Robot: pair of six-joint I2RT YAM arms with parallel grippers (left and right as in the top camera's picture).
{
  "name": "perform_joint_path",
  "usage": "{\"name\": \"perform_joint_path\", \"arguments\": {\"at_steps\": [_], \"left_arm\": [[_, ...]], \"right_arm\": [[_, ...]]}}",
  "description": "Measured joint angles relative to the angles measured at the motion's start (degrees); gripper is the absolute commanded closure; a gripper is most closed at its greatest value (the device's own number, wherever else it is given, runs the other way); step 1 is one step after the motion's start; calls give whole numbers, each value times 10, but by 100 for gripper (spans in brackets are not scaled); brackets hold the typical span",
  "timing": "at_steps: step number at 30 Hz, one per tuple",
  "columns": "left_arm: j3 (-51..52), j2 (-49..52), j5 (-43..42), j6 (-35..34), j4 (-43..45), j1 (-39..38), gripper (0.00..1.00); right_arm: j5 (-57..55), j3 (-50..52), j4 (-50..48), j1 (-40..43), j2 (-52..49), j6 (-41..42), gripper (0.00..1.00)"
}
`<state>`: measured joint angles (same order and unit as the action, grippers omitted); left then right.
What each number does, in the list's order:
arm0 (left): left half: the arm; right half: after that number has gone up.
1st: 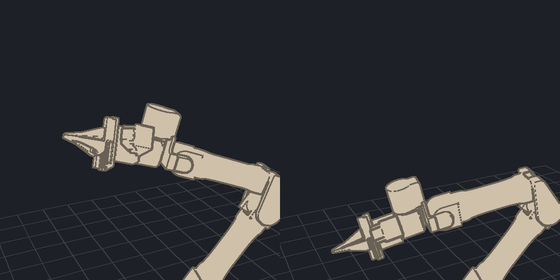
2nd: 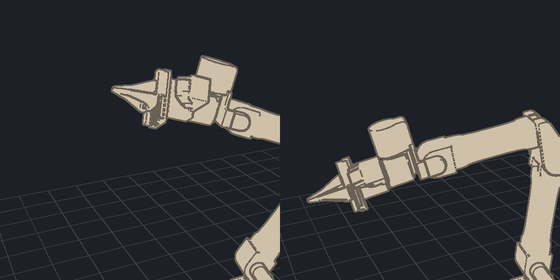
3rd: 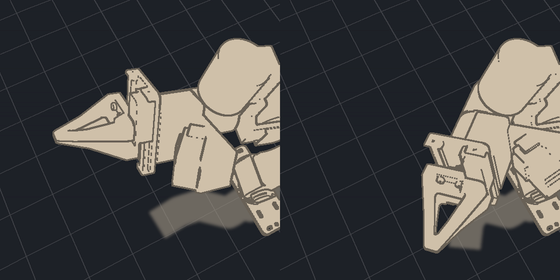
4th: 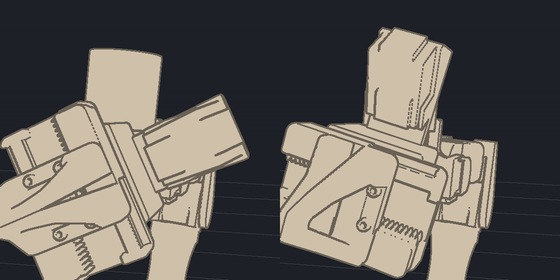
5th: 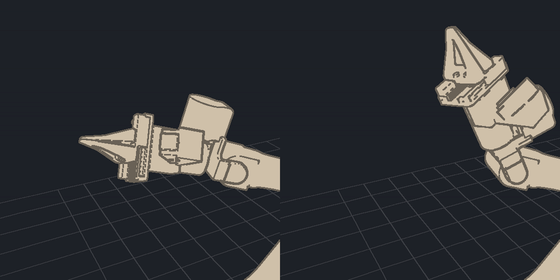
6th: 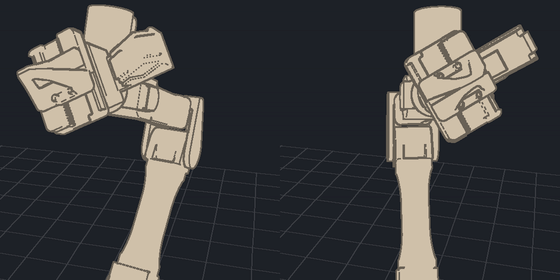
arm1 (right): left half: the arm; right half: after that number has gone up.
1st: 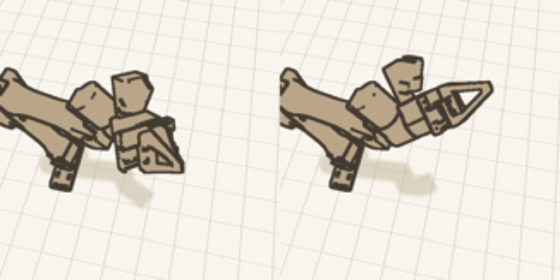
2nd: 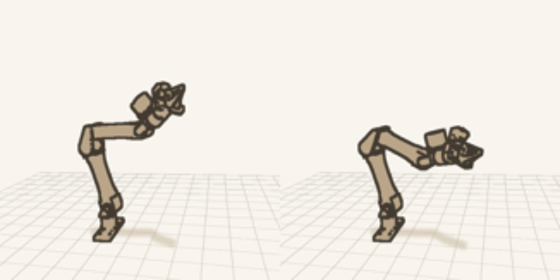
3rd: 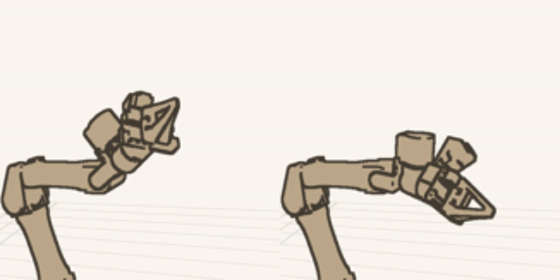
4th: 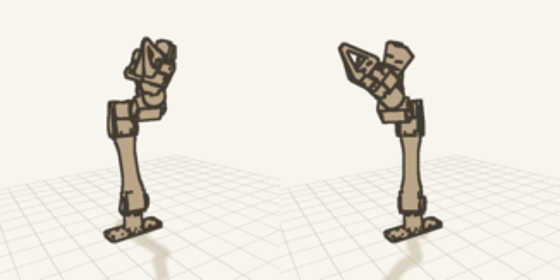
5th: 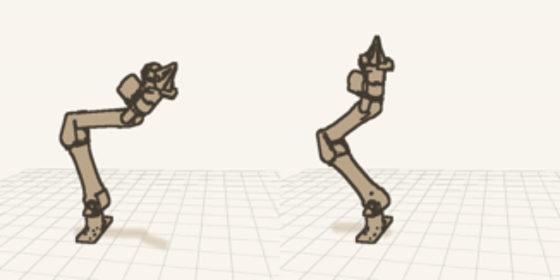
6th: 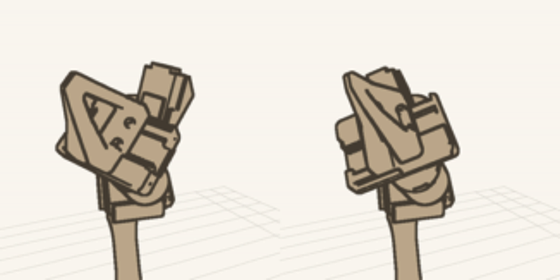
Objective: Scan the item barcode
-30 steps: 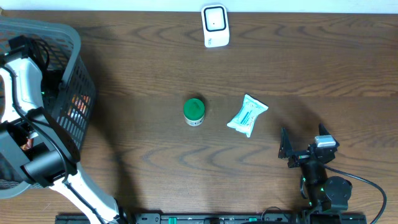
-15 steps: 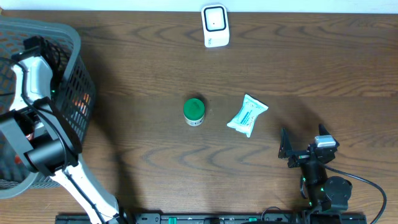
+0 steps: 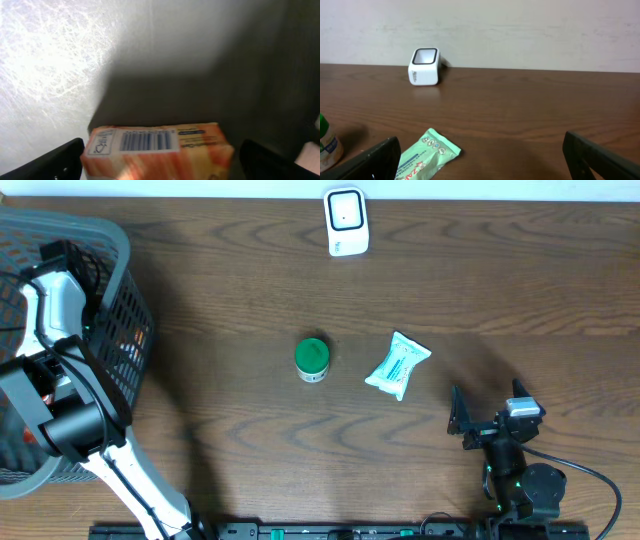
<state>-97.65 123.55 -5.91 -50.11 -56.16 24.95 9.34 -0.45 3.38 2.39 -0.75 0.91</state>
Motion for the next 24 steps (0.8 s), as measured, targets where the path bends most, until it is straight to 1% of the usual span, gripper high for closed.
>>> {"name": "perform_joint_path", "arguments": {"at_steps": [2, 3, 4, 5, 6, 8, 12, 15, 19, 21, 24], "left_arm": [[6, 0, 0, 20, -5, 0, 25], [9, 0, 1, 27, -9, 0, 36], [11, 0, 2, 36, -13, 0, 43], [13, 0, 3, 42, -18, 0, 49], [14, 0, 5, 50, -25, 0, 52], [14, 0, 11, 53, -34, 0, 54], [13, 0, 18, 85, -48, 5, 54], [-4, 0, 30, 105, -101, 19, 54], [-89, 0, 48, 121, -200, 58, 57], [-149, 0, 54, 127, -240, 84, 58], [-211, -16, 50, 127, -288, 114, 57]], "right_arm": [[0, 0, 0, 0, 0, 0, 1], [0, 0, 0, 0, 0, 0, 1], [0, 0, 0, 0, 0, 0, 1], [0, 0, 0, 0, 0, 0, 1], [0, 0, 0, 0, 0, 0, 1], [0, 0, 0, 0, 0, 0, 1], [0, 0, 0, 0, 0, 0, 1], [0, 0, 0, 0, 0, 0, 1], [0, 0, 0, 0, 0, 0, 1], [0, 0, 0, 0, 0, 0, 1], [0, 0, 0, 0, 0, 0, 1]]}}
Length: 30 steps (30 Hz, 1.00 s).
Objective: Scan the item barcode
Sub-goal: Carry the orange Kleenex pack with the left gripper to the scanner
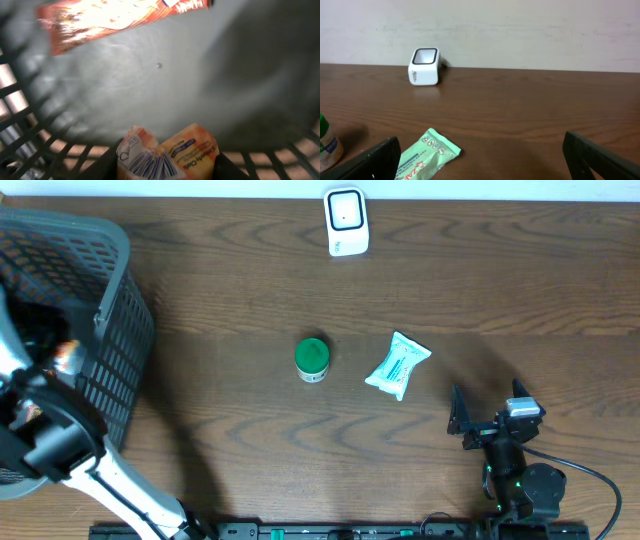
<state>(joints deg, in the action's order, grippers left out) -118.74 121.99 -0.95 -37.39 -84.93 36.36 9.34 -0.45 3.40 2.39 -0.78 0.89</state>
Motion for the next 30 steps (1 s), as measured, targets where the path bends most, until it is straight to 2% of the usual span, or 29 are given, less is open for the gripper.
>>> {"name": "perform_joint_path", "arguments": {"at_steps": [8, 15, 19, 22, 24, 25, 30], "left_arm": [[-44, -124, -112, 19, -4, -2, 58], [-46, -236, -232, 19, 55, -64, 57], [-48, -275, -256, 18, 92, -157, 57], [-48, -279, -254, 19, 119, -266, 57], [-48, -273, -244, 18, 130, -313, 57], [-48, -260, -229, 19, 141, -372, 57], [-48, -197, -158, 17, 176, -517, 57]], "right_arm": [[0, 0, 0, 0, 0, 0, 1], [0, 0, 0, 0, -1, 0, 1], [0, 0, 0, 0, -1, 0, 1], [0, 0, 0, 0, -1, 0, 1], [0, 0, 0, 0, -1, 0, 1], [0, 0, 0, 0, -1, 0, 1], [0, 0, 0, 0, -1, 0, 1]]}}
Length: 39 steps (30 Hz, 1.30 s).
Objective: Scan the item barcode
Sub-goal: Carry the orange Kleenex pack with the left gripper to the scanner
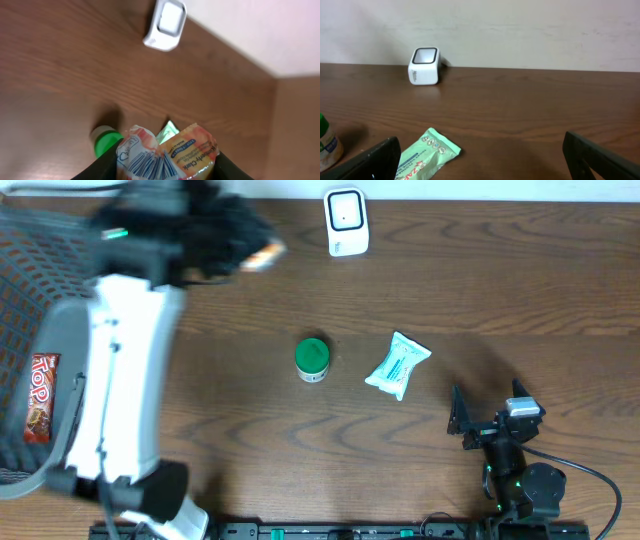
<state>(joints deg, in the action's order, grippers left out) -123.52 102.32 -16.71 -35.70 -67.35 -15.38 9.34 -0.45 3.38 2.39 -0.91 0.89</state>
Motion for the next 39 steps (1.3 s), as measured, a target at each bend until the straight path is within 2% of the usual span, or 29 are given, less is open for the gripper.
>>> {"name": "perform_joint_path", "arguments": {"at_steps": [6, 11, 15, 23, 25, 27, 29, 37, 39], "left_arm": [[0, 111, 53, -23, 29, -120, 57], [1, 199, 89, -88, 56, -172, 57], [1, 256, 113, -207, 63, -189, 57], [1, 351, 128, -515, 103, -199, 56], [1, 366, 129, -572, 120, -200, 48], [1, 376, 129, -624, 138, -200, 47], [1, 380, 130, -666, 148, -200, 41], [1, 381, 132, -793, 149, -200, 39], [1, 381, 133, -802, 151, -200, 17]], "right_arm": [[0, 0, 0, 0, 0, 0, 1], [0, 0, 0, 0, 0, 0, 1], [0, 0, 0, 0, 0, 0, 1], [0, 0, 0, 0, 0, 0, 1], [0, 0, 0, 0, 0, 0, 1], [0, 0, 0, 0, 0, 0, 1], [0, 0, 0, 0, 0, 0, 1], [0, 0, 0, 0, 0, 0, 1], [0, 0, 0, 0, 0, 0, 1]]}}
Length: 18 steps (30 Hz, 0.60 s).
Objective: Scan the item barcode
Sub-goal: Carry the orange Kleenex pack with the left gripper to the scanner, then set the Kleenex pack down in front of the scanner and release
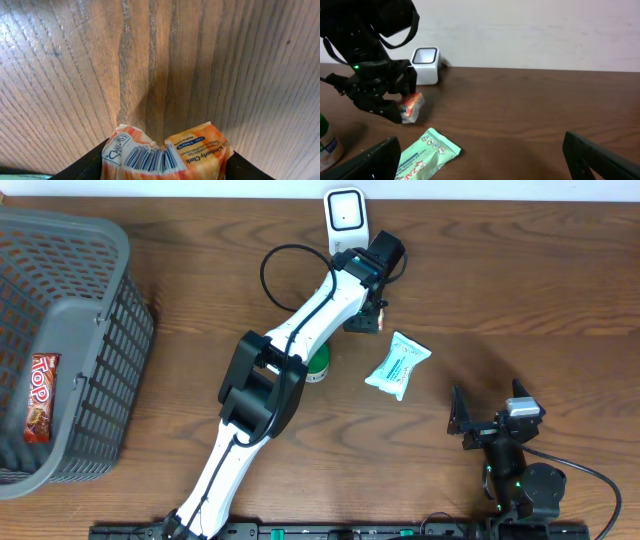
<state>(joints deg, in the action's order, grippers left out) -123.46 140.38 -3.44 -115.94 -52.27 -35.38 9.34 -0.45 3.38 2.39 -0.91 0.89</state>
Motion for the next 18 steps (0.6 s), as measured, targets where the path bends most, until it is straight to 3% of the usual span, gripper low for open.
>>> {"name": "perform_joint_path", "arguments": {"at_steps": [1, 2, 11, 15, 18], "left_arm": [[0, 0, 0, 0, 3, 0, 6], [0, 0, 0, 0, 9, 0, 2], [0, 0, 0, 19, 74, 0, 2], [1, -9, -2, 129, 168, 5, 2], [2, -46, -5, 232, 184, 18, 2]], "right_arm": [[0, 0, 0, 0, 0, 0, 1], [0, 0, 0, 0, 0, 0, 1], [0, 0, 0, 0, 0, 0, 1], [0, 0, 0, 0, 0, 0, 1], [0, 0, 0, 0, 0, 0, 1]]}}
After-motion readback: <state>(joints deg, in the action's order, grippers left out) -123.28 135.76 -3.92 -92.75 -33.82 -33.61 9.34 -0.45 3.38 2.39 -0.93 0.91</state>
